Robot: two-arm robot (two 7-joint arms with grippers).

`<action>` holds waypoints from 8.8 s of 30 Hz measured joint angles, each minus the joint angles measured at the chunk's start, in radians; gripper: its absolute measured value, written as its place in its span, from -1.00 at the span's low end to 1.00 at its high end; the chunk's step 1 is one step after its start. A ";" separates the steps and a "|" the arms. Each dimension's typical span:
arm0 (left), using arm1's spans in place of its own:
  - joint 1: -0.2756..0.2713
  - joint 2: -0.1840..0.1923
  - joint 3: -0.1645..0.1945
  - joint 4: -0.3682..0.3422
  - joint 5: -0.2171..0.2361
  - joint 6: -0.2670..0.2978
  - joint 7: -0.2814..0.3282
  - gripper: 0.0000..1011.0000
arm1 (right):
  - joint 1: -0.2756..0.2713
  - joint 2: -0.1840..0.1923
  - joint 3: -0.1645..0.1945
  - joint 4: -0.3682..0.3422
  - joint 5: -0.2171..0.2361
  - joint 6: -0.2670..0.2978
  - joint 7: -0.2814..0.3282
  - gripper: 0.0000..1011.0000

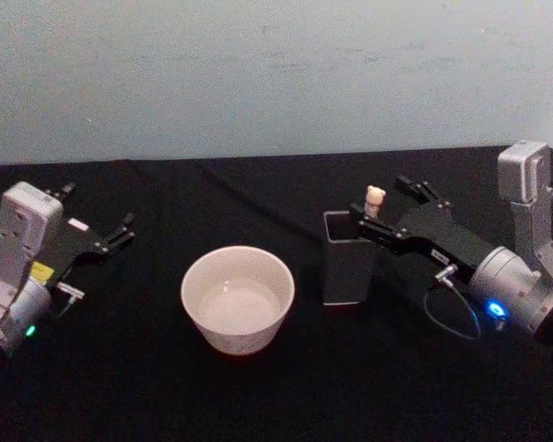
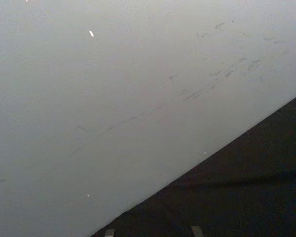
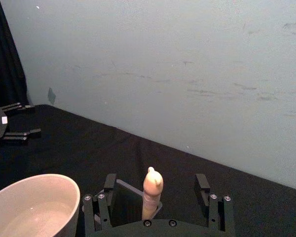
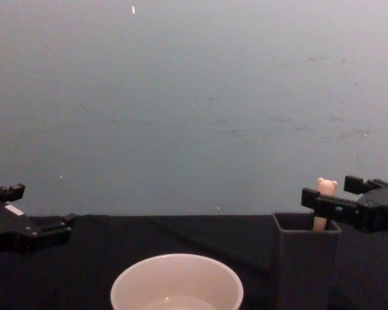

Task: Pick up the stirring spoon with one hand, stir inside the cup, then place it back in its original position.

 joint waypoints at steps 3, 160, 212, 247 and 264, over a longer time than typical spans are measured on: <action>0.000 0.000 0.000 0.000 0.000 0.000 0.000 0.98 | 0.005 -0.011 0.004 0.011 -0.001 0.007 0.009 0.98; 0.000 0.000 0.000 0.000 0.000 0.000 0.000 0.98 | 0.165 -0.124 -0.225 0.106 -0.039 -0.029 0.250 -0.58; 0.000 0.000 0.000 0.000 0.000 0.000 0.000 0.98 | 0.152 -0.151 -0.223 0.076 -0.051 0.011 0.206 -0.58; 0.000 0.000 0.000 0.000 0.000 0.000 0.000 0.98 | 0.125 -0.131 -0.153 0.033 -0.082 0.047 0.141 -0.58; 0.000 0.000 0.000 0.000 0.000 0.000 0.000 0.98 | 0.110 -0.137 -0.200 0.012 -0.039 0.064 0.175 -0.58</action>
